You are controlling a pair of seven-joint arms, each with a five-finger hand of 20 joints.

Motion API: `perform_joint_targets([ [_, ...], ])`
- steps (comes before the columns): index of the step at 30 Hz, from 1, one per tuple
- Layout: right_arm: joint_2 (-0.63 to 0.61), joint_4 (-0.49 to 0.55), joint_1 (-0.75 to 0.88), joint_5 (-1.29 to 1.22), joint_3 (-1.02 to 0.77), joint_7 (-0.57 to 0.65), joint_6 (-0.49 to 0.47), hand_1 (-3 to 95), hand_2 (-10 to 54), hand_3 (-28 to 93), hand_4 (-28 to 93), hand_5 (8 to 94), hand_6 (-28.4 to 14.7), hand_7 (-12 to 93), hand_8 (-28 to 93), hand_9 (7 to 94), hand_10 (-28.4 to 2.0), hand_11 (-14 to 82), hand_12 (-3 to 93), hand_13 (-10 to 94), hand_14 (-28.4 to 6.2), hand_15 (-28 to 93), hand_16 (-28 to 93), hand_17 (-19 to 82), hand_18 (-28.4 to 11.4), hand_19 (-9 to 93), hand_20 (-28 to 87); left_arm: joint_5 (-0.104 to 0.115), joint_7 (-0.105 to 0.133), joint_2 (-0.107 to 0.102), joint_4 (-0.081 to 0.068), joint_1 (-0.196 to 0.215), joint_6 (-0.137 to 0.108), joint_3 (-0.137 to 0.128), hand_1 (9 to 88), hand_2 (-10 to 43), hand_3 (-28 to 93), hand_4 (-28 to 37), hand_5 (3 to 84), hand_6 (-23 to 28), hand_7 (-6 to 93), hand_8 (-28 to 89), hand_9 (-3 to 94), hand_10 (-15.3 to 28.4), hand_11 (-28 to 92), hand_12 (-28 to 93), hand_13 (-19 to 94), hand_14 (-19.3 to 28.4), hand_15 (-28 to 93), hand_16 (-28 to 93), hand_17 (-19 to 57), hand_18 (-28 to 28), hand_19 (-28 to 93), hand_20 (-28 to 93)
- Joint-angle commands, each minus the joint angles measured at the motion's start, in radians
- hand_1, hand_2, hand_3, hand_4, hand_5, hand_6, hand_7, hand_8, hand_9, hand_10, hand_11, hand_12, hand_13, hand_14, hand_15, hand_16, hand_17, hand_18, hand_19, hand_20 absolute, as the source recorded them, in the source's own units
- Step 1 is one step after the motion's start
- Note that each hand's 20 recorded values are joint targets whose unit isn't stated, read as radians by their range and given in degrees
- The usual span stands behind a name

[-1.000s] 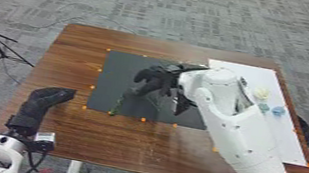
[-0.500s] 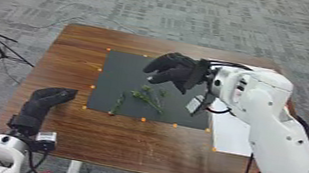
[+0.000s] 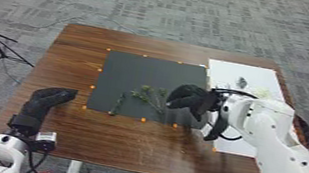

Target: Arrange flowers

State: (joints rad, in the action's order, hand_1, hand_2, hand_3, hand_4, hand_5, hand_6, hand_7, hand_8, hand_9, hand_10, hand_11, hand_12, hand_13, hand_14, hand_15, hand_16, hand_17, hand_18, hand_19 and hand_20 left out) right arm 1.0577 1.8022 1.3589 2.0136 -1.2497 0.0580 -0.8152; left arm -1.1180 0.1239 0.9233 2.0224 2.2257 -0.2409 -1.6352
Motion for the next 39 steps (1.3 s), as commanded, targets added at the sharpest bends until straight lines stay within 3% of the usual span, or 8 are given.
perform_joint_targets([
  [1,0.029,0.002,0.038,-0.012,0.009,-0.004,0.0,17.2,9.9,62,-13,46.3,-5.8,28,-4,56.6,-15.5,7.1,10.5,90,-6.2,53,29,54,-20.6,93,50,-0.002,-0.022,0.016,-0.006,0.004,0.028,0.006,26.8,-1.0,70,-24.6,50.0,3.2,18.5,-9,45.8,13.4,20,12,34,15.6,16,2,0.6,13.7,13,18],
  [2,0.028,0.003,0.04,-0.01,0.011,-0.007,0.007,17.1,9.9,62,-13,47.4,-5.6,29,-4,56.5,-15.0,7.1,10.5,90,-6.2,53,29,54,-20.6,93,51,-0.003,-0.024,0.014,-0.011,-0.007,0.033,0.01,26.7,-1.0,70,-24.6,50.0,3.2,18.5,-9,45.8,13.4,20,12,34,15.6,16,2,0.6,13.7,13,18],
  [18,0.09,-0.012,0.039,0.012,0.051,-0.065,-0.013,17.6,10.2,62,-13,50.6,-5.1,22,-4,56.6,-13.4,7.3,10.7,89,-6.4,53,29,53,-20.9,93,50,-0.002,-0.032,0.014,-0.018,-0.018,0.052,0.013,26.8,-1.0,70,-24.6,49.9,3.2,18.4,-8,45.6,13.3,20,12,34,15.6,16,2,0.6,13.8,13,18],
  [24,0.077,0.003,0.026,0.012,0.046,-0.071,-0.076,17.7,10.2,62,-13,51.4,-4.8,22,-3,57.1,-13.0,7.5,10.9,89,-6.5,53,29,52,-20.9,93,50,-0.004,-0.03,0.014,-0.021,-0.028,0.059,0.017,26.8,-0.9,70,-24.6,49.8,3.3,18.4,-8,45.5,13.3,20,12,33,15.7,16,2,0.5,13.8,13,18],
  [28,0.049,0.016,0.003,0.007,0.013,-0.066,-0.134,17.7,10.1,62,-13,53.4,-4.4,22,-3,59.1,-12.9,8.0,11.2,89,-6.5,53,29,52,-20.9,93,50,-0.001,-0.027,0.013,-0.015,-0.015,0.045,0.01,26.7,-0.9,70,-24.5,49.8,3.2,18.4,-8,45.5,13.3,20,12,33,15.6,16,2,0.5,13.8,13,18],
  [33,0.033,-0.012,-0.024,0.042,-0.005,-0.049,-0.097,17.8,9.9,62,-13,56.9,-4.1,23,-3,63.9,-13.0,9.1,12.4,90,-6.5,54,29,52,-20.7,93,50,-0.002,-0.029,0.017,-0.013,-0.008,0.045,0.011,26.8,-0.9,70,-24.5,49.8,3.2,18.3,-9,45.5,13.3,20,12,33,15.6,16,2,0.5,13.8,13,18],
  [39,0.044,-0.068,-0.031,0.114,0.026,-0.06,-0.059,17.9,9.8,62,-13,56.8,-4.5,20,-4,63.3,-13.1,8.6,12.8,90,-6.5,54,29,53,-20.8,93,51,-0.005,-0.028,0.021,-0.013,-0.012,0.05,0.016,26.8,-0.9,70,-24.5,49.7,3.3,18.2,-8,45.4,13.3,20,12,33,15.7,16,2,0.5,13.8,13,18],
])
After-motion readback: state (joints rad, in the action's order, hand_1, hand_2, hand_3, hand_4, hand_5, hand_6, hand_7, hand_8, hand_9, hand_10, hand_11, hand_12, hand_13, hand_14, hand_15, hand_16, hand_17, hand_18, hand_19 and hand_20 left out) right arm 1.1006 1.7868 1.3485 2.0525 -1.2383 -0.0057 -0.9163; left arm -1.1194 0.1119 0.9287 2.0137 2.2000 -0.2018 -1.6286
